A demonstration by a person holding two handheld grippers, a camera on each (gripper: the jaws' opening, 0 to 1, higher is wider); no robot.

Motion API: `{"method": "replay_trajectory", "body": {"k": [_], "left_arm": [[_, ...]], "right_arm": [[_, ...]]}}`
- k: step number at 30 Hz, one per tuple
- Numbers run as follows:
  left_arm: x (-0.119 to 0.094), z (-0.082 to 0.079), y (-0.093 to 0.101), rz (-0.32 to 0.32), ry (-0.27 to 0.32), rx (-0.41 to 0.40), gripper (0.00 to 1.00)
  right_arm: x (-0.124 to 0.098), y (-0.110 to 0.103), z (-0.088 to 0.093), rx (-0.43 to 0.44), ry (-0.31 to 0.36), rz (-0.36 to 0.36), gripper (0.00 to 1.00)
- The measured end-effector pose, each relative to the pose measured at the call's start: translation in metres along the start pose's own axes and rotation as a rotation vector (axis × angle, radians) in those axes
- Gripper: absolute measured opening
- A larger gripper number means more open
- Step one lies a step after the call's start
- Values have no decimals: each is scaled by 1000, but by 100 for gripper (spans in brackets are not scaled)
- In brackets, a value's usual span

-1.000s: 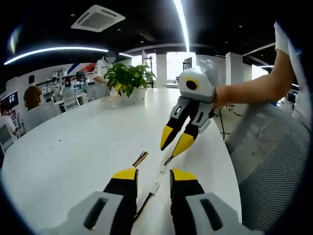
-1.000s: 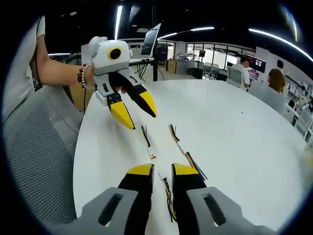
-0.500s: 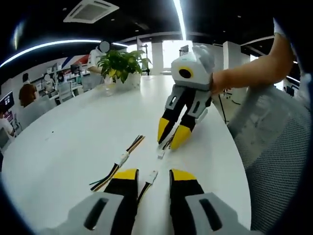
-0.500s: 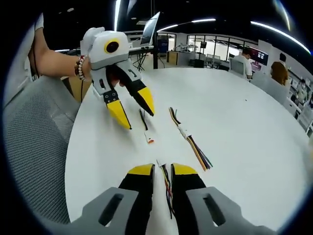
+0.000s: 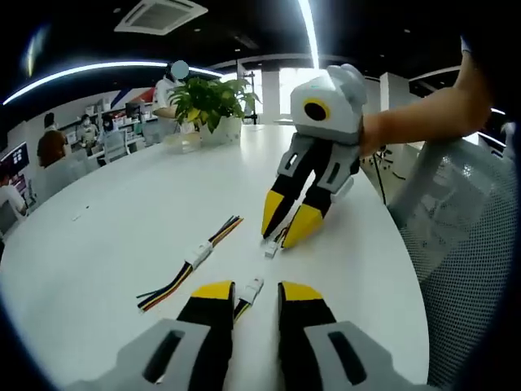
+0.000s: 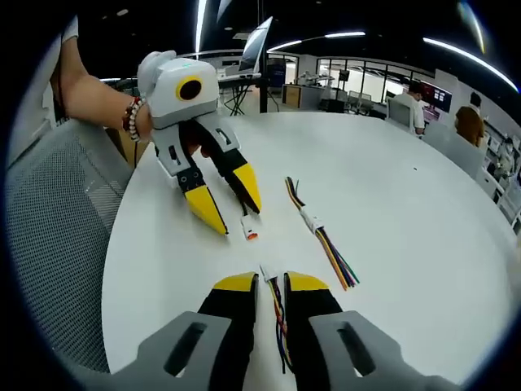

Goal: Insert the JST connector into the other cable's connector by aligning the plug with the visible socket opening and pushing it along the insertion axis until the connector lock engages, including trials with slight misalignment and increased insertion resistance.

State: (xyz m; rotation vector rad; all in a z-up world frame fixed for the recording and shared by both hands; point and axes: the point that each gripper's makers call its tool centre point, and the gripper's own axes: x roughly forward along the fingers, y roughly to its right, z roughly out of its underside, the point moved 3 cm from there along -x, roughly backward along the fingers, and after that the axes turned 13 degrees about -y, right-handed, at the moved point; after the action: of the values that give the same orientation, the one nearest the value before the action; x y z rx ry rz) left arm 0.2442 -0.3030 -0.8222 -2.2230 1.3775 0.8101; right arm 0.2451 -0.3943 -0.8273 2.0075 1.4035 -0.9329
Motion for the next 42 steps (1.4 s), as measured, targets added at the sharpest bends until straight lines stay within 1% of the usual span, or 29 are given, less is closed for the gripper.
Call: {"method": "replay_trajectory", "body": {"k": [4, 8, 13, 16, 21, 25, 30, 36, 39, 41, 42], "left_arm": [[3, 2, 0, 7, -3, -9, 12], [3, 1, 0, -6, 3, 18, 9], [3, 3, -4, -19, 6, 11, 6], [3, 5, -5, -15, 4, 7, 4], [4, 8, -5, -2, 8, 0, 3], [4, 7, -4, -2, 15, 18, 3], [6, 7, -2, 4, 28, 43, 1], [6, 6, -1, 7, 17, 63, 0], [5, 6, 2, 33, 3, 93, 0], [3, 3, 4, 47, 6, 101, 0], [2, 3, 4, 43, 3, 109, 0]], "right_arm": [[2, 0, -1, -3, -1, -4, 9], [4, 0, -1, -2, 2, -12, 8], [6, 1, 0, 8, 7, -16, 7], [7, 0, 1, 10, 6, -22, 7], [6, 2, 1, 20, 12, -26, 8], [6, 1, 1, 20, 19, -32, 8], [7, 0, 0, -1, 26, -35, 5], [6, -3, 0, -22, 21, -45, 5], [5, -6, -1, -54, 4, -51, 5], [3, -8, -5, -70, 13, -59, 5], [2, -8, -6, -76, 17, -58, 5]]}}
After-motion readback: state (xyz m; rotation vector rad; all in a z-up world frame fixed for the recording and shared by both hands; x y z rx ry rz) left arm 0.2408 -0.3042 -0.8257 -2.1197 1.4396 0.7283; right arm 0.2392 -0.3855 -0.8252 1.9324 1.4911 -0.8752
